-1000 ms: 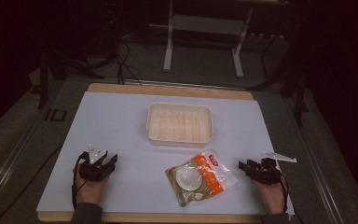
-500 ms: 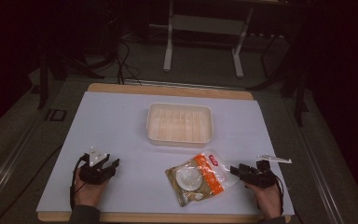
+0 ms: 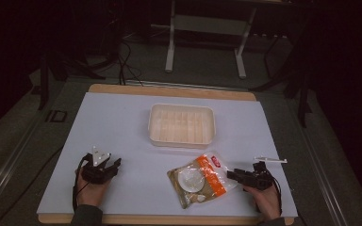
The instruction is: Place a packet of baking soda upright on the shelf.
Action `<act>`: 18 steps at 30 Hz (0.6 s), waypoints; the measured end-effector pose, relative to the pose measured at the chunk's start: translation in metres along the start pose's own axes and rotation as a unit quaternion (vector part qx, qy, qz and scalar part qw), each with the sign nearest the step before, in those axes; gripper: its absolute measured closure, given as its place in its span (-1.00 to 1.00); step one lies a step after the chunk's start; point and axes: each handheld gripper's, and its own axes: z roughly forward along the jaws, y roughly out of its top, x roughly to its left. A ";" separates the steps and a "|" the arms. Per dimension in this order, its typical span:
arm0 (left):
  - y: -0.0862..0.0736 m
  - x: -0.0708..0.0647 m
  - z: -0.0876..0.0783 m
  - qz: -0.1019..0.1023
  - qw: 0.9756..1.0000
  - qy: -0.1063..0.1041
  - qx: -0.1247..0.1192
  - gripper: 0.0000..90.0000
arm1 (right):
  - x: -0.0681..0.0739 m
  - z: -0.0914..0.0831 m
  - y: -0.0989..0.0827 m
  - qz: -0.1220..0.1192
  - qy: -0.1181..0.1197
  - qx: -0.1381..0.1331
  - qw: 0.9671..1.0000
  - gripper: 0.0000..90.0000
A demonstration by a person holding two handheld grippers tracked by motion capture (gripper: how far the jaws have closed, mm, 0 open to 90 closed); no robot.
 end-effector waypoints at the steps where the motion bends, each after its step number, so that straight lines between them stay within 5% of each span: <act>1: 0.000 0.000 0.000 0.001 1.000 0.000 0.001 0.19 | -0.002 0.000 0.000 0.006 0.012 0.001 1.000 0.11; 5: 0.000 0.000 0.001 0.001 1.000 0.002 0.002 0.19 | -0.003 0.001 0.000 0.017 0.040 0.007 0.999 0.20; 8: 0.001 0.000 0.002 0.001 1.000 0.002 0.006 0.18 | 0.001 0.001 0.002 0.011 0.041 0.005 0.999 0.23; 15: 0.001 -0.001 0.003 0.006 1.000 0.006 0.011 0.19 | 0.003 0.000 0.009 0.012 0.086 -0.024 0.996 0.28; 18: 0.001 -0.001 0.003 0.007 1.000 0.007 0.011 0.19 | 0.009 0.003 0.013 -0.005 0.076 -0.015 0.997 0.28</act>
